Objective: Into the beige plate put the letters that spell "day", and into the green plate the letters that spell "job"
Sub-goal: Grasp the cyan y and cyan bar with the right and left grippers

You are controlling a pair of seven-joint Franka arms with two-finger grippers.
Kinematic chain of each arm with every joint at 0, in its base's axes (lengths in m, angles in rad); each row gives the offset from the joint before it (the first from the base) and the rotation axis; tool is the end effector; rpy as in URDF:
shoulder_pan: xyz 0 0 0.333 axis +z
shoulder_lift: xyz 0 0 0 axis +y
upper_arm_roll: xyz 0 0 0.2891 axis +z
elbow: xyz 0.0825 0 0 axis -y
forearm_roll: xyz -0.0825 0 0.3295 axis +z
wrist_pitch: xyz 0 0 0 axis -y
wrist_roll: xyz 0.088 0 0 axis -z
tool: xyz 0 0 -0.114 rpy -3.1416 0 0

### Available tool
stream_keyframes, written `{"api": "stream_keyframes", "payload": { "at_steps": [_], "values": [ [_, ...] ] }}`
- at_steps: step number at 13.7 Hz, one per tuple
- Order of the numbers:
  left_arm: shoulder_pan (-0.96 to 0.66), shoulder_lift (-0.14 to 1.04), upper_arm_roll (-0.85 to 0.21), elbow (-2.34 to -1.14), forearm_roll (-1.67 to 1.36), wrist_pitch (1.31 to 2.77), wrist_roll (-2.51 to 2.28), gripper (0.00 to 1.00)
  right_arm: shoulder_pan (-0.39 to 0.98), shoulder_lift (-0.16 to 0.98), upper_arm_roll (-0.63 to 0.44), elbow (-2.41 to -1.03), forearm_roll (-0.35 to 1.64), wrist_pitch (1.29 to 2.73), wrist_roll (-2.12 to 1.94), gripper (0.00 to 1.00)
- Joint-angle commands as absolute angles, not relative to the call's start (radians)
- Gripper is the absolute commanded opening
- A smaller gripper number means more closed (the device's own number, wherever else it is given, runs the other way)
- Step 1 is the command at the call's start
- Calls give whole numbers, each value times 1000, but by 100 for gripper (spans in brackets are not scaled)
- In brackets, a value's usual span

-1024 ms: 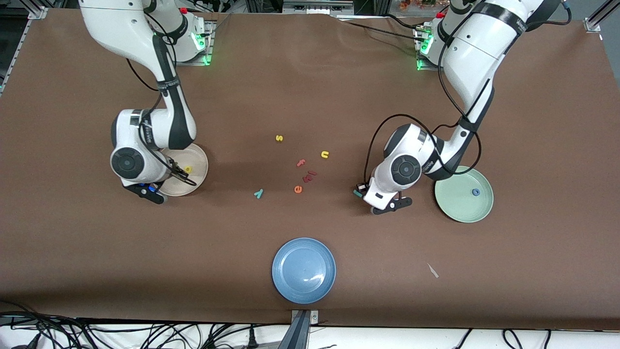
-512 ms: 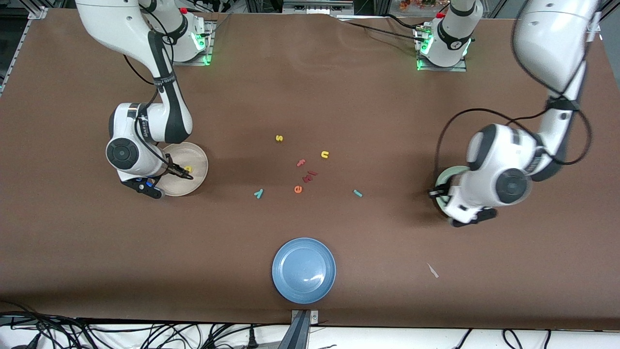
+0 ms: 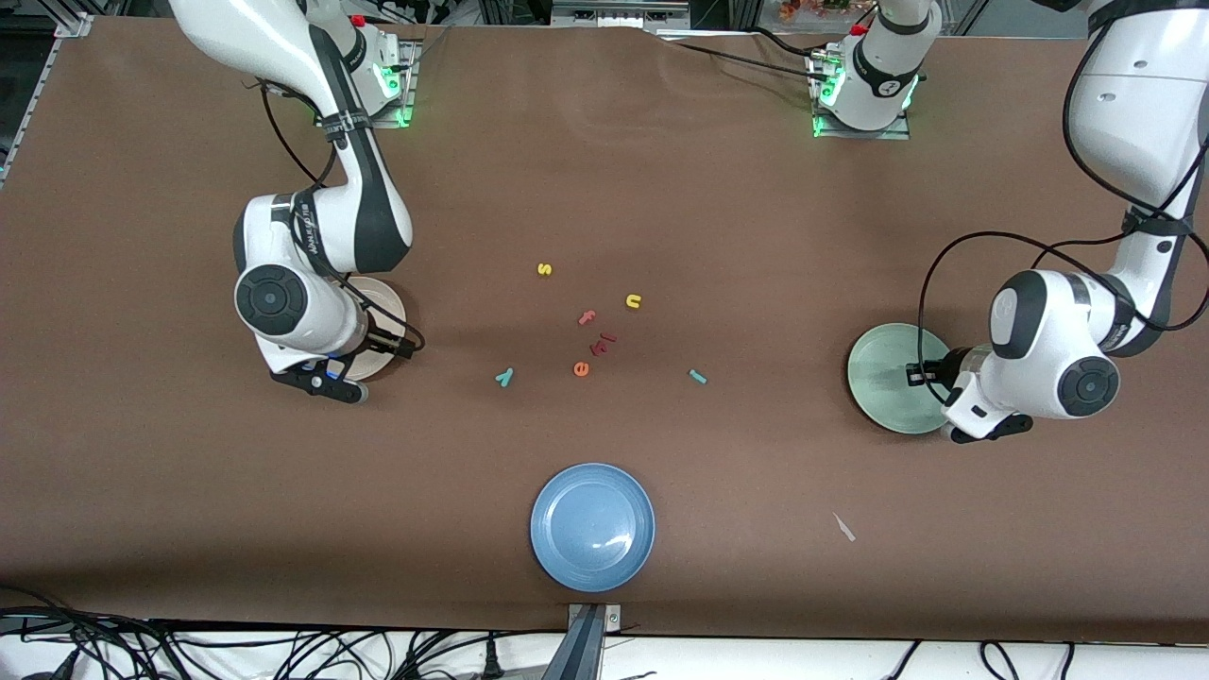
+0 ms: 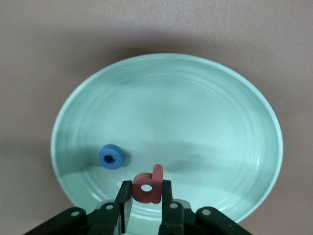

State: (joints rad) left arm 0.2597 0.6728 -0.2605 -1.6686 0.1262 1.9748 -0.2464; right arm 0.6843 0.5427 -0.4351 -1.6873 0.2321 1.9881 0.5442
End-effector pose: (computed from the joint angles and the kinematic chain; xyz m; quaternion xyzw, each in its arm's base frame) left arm 0.5821 0.0204 0.2097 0.9800 0.0995 -0.1721 0.0100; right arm 0.5627 0.1851 0.2935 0.9783 -0.1855 -0.0806 0.0454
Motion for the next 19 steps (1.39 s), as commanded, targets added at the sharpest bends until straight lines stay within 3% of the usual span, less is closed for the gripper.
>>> {"api": "stream_keyframes", "payload": {
  "at_steps": [1, 2, 3, 6, 9, 15, 17, 18, 19],
  "values": [
    [261, 670, -273, -1661, 156, 1980, -236, 50, 710, 661, -404, -1568, 310, 1991, 798, 100],
    [261, 670, -273, -1657, 153, 1980, -236, 94, 724, 705, -391, -1512, 308, 2018, 864, 100],
    [256, 663, -276, -1651, 150, 1979, -242, 100, 735, 748, -385, -1471, 313, 2037, 920, 100],
    [224, 638, -319, -1635, 140, 1977, -366, 100, 776, 807, -373, -1447, 314, 2117, 979, 97],
    [160, 649, -379, -1583, 140, 1979, -671, 100, 787, 839, -358, -1447, 319, 2170, 1014, 78],
    [-24, 727, -379, -1519, 112, 2071, -1335, 100, 790, 876, -328, -1451, 307, 2278, 1049, 69],
    [-84, 761, -377, -1517, 113, 2162, -1469, 100, 790, 876, -328, -1456, 302, 2278, 1042, 55],
    [-110, 782, -373, -1517, 115, 2201, -1527, 100, 790, 876, -328, -1456, 302, 2276, 1043, 39],
    [-135, 808, -371, -1510, 118, 2235, -1572, 100, 790, 876, -328, -1456, 301, 2276, 1043, 31]
  ]
}}
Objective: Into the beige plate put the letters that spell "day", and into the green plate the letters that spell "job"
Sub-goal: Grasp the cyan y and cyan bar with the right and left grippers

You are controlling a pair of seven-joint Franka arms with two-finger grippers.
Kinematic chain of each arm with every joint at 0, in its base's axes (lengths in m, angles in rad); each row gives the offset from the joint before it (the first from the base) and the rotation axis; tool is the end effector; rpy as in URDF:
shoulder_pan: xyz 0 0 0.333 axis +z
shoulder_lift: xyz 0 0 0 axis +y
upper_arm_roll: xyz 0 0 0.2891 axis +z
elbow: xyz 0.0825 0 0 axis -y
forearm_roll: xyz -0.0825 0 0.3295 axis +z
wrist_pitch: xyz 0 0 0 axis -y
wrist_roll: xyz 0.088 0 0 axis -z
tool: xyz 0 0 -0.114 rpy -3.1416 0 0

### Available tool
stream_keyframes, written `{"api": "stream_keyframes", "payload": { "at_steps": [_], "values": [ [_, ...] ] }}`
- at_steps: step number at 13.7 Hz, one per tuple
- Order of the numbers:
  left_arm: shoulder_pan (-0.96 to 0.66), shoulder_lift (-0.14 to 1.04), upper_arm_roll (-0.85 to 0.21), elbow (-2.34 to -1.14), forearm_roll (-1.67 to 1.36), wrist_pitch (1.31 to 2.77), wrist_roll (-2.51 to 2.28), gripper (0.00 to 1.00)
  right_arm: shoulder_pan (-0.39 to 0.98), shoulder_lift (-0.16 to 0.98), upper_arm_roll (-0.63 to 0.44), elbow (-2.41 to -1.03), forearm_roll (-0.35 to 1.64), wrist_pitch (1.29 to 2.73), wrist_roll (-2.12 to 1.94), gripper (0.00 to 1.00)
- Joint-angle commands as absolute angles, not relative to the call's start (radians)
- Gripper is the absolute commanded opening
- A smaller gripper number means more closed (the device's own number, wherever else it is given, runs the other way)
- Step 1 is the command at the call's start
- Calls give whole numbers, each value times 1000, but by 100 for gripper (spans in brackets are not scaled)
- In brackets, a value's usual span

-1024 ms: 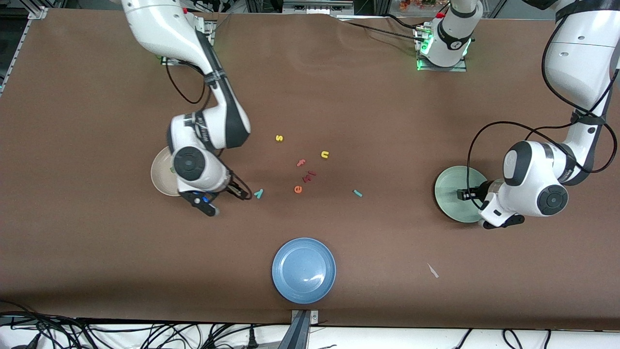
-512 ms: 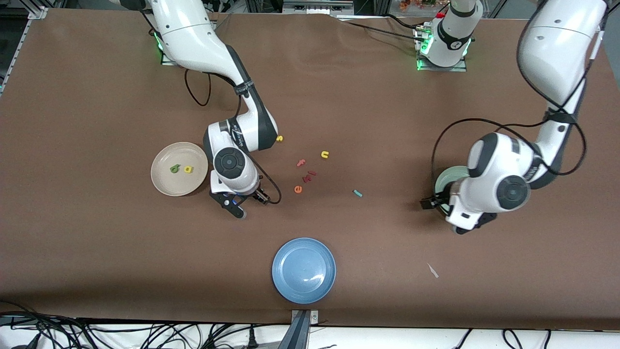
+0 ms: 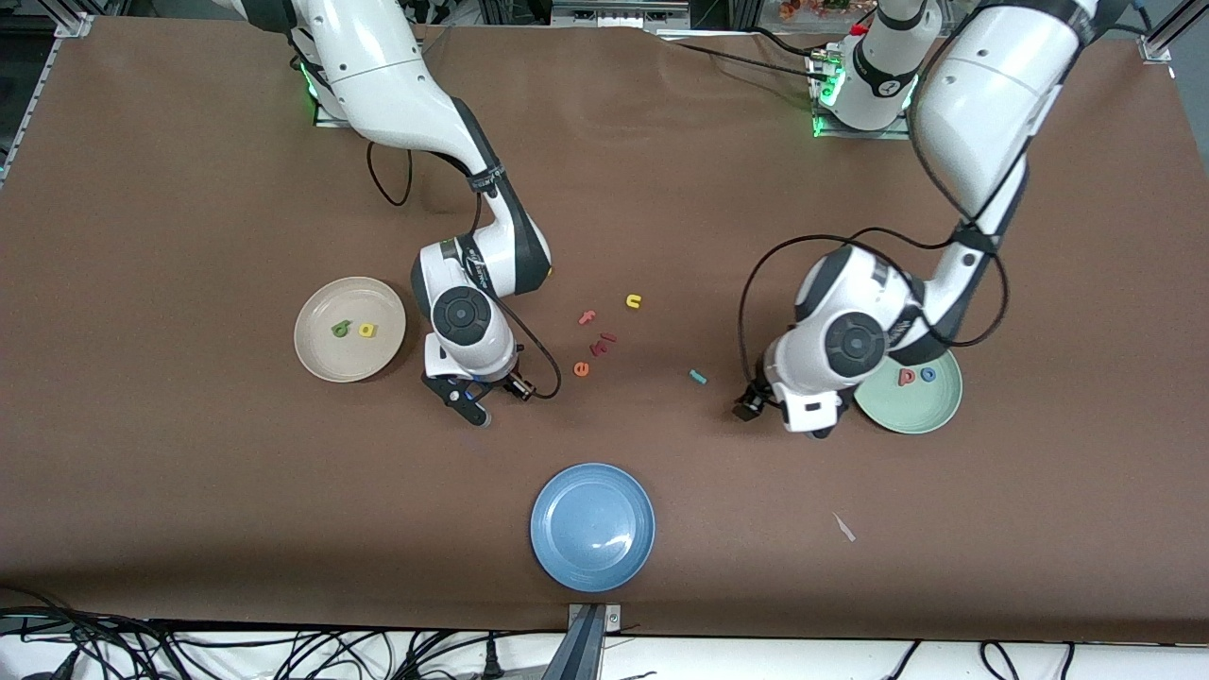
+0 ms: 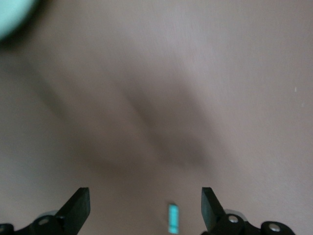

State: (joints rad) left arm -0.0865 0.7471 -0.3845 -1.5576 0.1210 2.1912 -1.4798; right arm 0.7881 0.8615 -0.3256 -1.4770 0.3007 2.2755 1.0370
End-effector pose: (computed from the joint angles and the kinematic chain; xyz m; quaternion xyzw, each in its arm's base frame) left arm 0.5839 -0.2528 0.2326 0.8691 0.4869 -0.0843 0.0222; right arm 0.5637 0.3310 0.1905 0.9449 -0.3272 0.0028 0.0106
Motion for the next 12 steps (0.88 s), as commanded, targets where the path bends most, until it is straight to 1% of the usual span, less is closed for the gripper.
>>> {"api": "stream_keyframes", "payload": {
  "at_steps": [1, 2, 3, 4, 6, 7, 8, 9, 11, 12],
  "values": [
    [-162, 825, -370, -1499, 120, 2246, -1604, 100, 790, 876, -328, -1456, 301, 2275, 1043, 24],
    [-178, 837, -368, -1494, 120, 2244, -1618, 100, 790, 874, -328, -1456, 301, 2273, 1042, 22],
    [-192, 844, -368, -1493, 120, 2246, -1627, 97, 790, 874, -330, -1456, 301, 2273, 1040, 20],
    [-195, 853, -368, -1493, 118, 2246, -1641, 85, 790, 873, -330, -1456, 301, 2273, 1035, 17],
    [-204, 864, -368, -1491, 118, 2246, -1652, 69, 790, 864, -336, -1456, 299, 2269, 1028, 16],
    [-203, 870, -368, -1491, 120, 2247, -1652, 64, 790, 853, -344, -1456, 298, 2257, 1023, 16],
    [-199, 876, -365, -1491, 120, 2247, -1651, 63, 790, 836, -360, -1453, 288, 2215, 1000, 16],
    [-199, 876, -362, -1491, 120, 2247, -1651, 56, 790, 819, -388, -1450, 276, 2166, 956, 16],
    [-202, 877, -362, -1491, 123, 2247, -1646, 34, 790, 778, -446, -1459, 276, 2050, 814, 16],
    [-199, 877, -362, -1491, 123, 2247, -1640, 20, 790, 766, -484, -1463, 275, 1973, 734, 16]
  ]
}}
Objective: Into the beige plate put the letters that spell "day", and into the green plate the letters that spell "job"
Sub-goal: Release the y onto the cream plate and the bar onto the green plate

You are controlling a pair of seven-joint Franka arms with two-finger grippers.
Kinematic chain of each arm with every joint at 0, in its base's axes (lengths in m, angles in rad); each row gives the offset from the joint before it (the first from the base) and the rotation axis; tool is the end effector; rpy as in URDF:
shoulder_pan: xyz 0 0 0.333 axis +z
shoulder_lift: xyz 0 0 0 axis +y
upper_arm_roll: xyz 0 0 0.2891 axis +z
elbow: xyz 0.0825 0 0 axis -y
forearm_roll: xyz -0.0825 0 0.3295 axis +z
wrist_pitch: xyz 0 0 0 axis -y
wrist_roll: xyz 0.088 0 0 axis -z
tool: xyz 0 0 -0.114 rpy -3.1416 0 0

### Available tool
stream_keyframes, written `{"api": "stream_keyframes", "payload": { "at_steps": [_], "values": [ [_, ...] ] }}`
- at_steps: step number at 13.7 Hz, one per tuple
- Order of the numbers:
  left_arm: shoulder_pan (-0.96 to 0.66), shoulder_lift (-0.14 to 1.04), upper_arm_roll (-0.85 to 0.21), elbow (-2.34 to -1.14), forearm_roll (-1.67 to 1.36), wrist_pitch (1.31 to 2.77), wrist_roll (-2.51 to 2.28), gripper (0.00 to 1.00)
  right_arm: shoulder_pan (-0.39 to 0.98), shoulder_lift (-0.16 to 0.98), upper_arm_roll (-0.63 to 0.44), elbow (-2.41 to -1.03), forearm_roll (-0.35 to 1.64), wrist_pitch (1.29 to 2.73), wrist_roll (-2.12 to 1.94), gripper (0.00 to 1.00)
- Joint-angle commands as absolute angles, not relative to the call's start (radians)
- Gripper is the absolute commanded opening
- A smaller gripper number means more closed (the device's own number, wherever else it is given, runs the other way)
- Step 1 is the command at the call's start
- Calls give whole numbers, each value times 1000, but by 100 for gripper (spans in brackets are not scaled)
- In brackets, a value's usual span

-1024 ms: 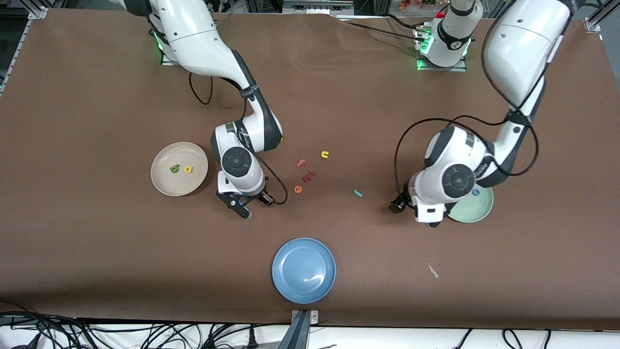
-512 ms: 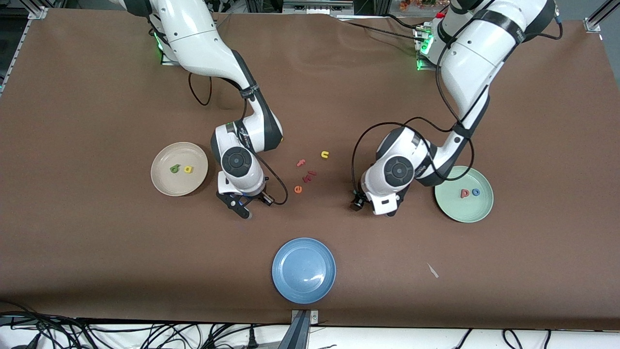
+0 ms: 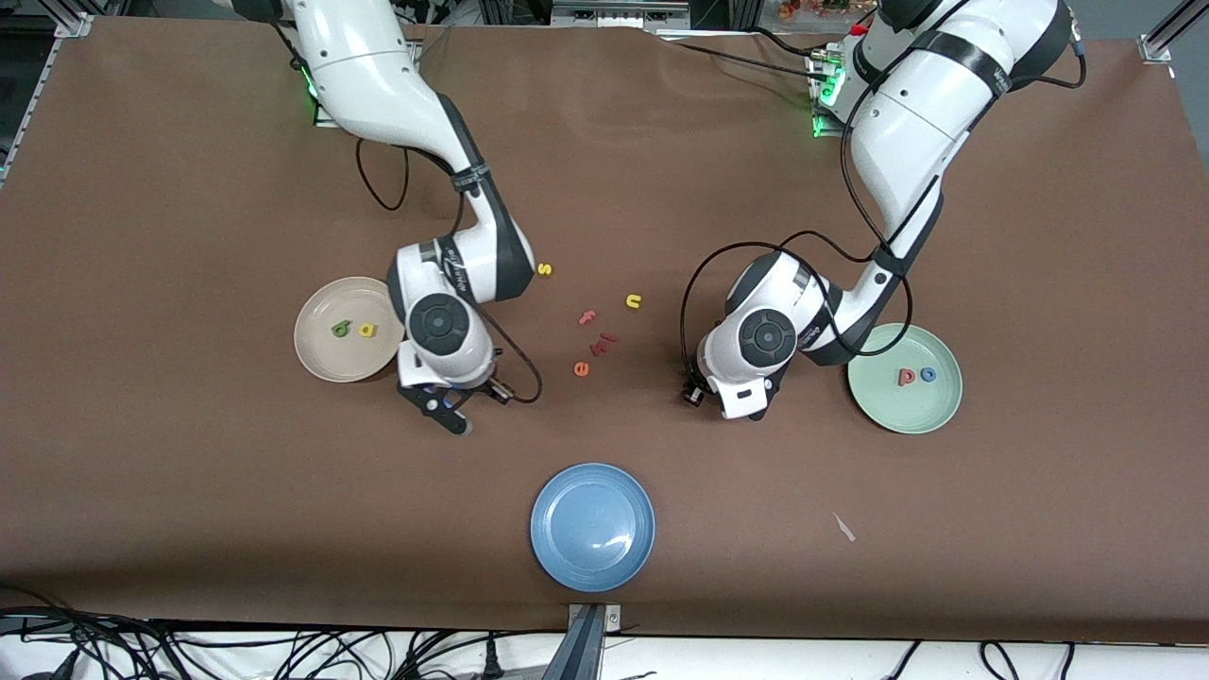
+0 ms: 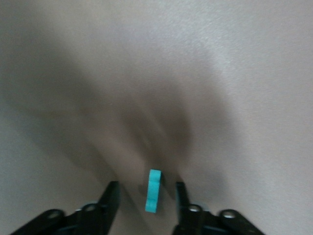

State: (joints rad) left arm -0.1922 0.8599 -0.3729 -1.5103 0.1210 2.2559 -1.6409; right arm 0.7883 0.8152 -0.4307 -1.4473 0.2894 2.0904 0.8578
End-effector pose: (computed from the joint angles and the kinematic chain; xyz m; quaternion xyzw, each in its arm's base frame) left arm 0.5640 -0.3095 0.1848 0.8462 0.5234 -0.0982 0.0187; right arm 0.5812 0.2864 0.2299 0.9607 -0.2714 -0.0176 0.0559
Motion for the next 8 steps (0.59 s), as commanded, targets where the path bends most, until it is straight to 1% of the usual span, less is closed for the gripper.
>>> {"api": "stream_keyframes", "payload": {
  "at_steps": [1, 2, 4, 6, 8],
  "values": [
    [-195, 876, -362, -1491, 123, 2247, -1637, 3, 790, 755, -520, -1471, 276, 1903, 656, 16],
    [-192, 873, -362, -1490, 127, 2247, -1629, 0, 790, 723, -552, -1508, 276, 1878, 584, 16],
    [-172, 851, -362, -1486, 130, 2237, -1560, 0, 790, 632, -586, -1654, 278, 1896, 432, 16],
    [-106, 800, -370, -1488, 130, 2179, -1462, 0, 790, 543, -606, -1832, 278, 1980, 343, 16],
    [-28, 734, -370, -1497, 129, 2055, -1276, 0, 790, 468, -620, -1996, 278, 2081, 276, 16]
  ]
}}
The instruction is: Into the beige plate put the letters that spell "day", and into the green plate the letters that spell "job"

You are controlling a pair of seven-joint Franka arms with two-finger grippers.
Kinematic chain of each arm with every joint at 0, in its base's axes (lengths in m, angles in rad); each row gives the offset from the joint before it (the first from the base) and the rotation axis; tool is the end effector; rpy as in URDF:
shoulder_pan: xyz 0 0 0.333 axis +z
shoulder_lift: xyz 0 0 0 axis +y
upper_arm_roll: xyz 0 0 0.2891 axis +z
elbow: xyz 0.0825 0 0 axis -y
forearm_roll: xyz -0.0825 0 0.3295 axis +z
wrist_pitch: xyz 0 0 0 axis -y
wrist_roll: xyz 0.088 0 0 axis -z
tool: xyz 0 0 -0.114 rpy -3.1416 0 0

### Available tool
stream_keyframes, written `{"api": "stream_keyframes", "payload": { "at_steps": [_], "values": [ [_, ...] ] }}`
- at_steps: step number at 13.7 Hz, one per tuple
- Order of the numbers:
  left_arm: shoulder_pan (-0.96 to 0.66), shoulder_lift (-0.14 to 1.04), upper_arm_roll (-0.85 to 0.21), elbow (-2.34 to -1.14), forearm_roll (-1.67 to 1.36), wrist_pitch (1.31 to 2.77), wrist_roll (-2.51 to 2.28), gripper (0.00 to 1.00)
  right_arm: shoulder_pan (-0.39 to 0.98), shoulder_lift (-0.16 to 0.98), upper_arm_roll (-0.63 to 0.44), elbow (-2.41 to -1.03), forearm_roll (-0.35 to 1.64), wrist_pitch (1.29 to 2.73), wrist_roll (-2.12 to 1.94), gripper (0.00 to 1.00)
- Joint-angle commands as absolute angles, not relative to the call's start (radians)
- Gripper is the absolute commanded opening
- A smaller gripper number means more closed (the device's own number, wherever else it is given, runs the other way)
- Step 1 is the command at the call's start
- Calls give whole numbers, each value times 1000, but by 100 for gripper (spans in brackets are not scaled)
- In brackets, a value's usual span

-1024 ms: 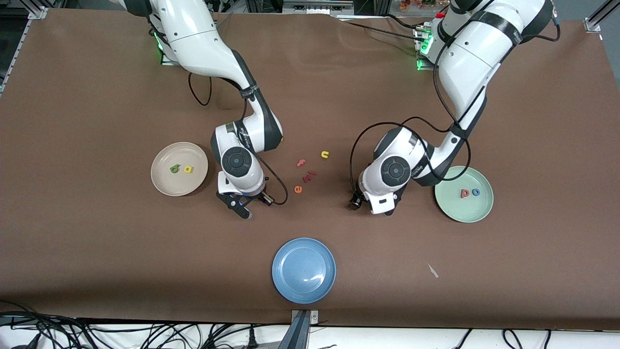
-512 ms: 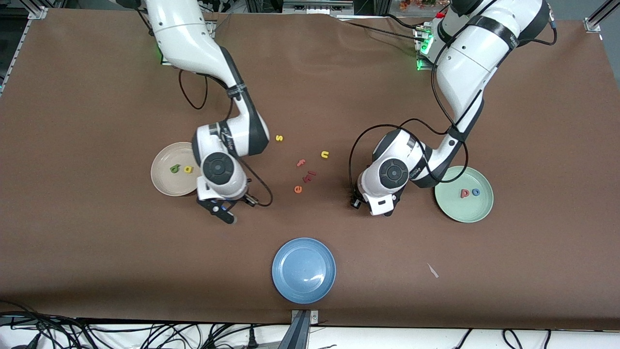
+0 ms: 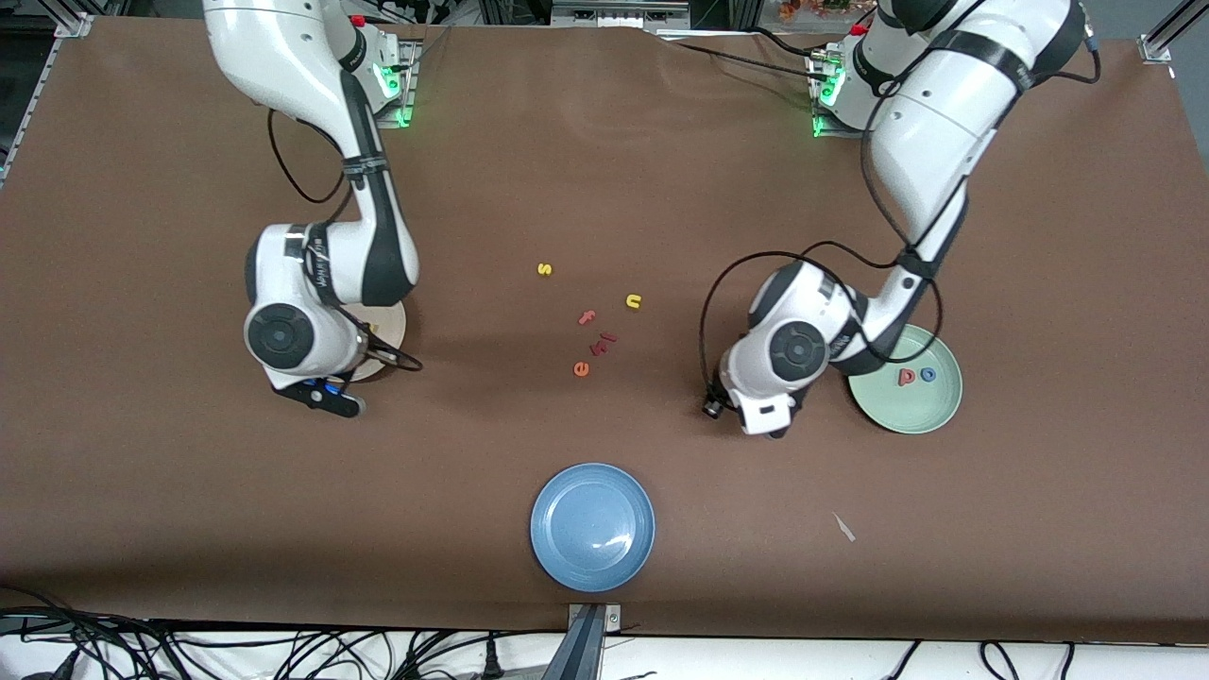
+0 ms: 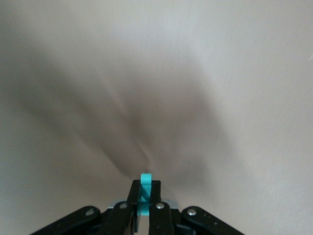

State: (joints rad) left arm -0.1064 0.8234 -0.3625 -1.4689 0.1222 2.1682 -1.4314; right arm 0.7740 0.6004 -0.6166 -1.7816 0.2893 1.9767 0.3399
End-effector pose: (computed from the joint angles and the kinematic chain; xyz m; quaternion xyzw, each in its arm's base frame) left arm 0.5974 -0.2522 0.2140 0.8768 0.4721 -0.0893 0.0203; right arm 0.5501 0.1311 0.2541 0.9781 -0.1482 -0.1221 0.0803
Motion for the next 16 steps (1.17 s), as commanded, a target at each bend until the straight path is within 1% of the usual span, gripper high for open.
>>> {"api": "stream_keyframes", "payload": {
  "at_steps": [1, 3, 5, 6, 8, 9, 10, 12, 13, 14, 15, 16],
  "values": [
    [13, 701, -370, -1506, 127, 1981, -1168, 0, 790, 453, -624, -2041, 278, 2104, 262, 16],
    [116, 667, -370, -1517, 127, 1875, -946, 0, 790, 454, -637, -2072, 278, 2111, 239, 16],
    [193, 652, -370, -1546, 129, 1833, -746, 0, 790, 456, -640, -2098, 278, 2132, 230, 18],
    [227, 652, -368, -1561, 129, 1833, -682, 0, 790, 457, -640, -2105, 278, 2132, 227, 24],
    [273, 658, -367, -1594, 132, 1844, -571, 0, 788, 460, -640, -2103, 278, 2126, 227, 78],
    [285, 663, -368, -1607, 140, 1856, -534, 0, 787, 459, -641, -2102, 278, 2125, 226, 89],
    [287, 664, -368, -1633, 140, 1902, -531, 0, 787, 453, -644, -2097, 278, 2123, 225, 96],
    [288, 666, -367, -1699, 140, 2006, -531, 0, 788, 422, -660, -2079, 278, 2115, 224, 98],
    [290, 667, -367, -1706, 140, 2028, -531, 20, 788, 402, -663, -2057, 278, 2093, 224, 99],
    [293, 667, -367, -1701, 141, 2029, -526, 67, 788, 384, -666, -2025, 278, 2062, 224, 99],
    [295, 658, -367, -1695, 141, 2029, -525, 91, 788, 370, -672, -1981, 276, 2016, 225, 99],
    [296, 637, -367, -1687, 143, 2022, -523, 99, 788, 362, -683, -1921, 273, 1947, 225, 99]
  ]
}}
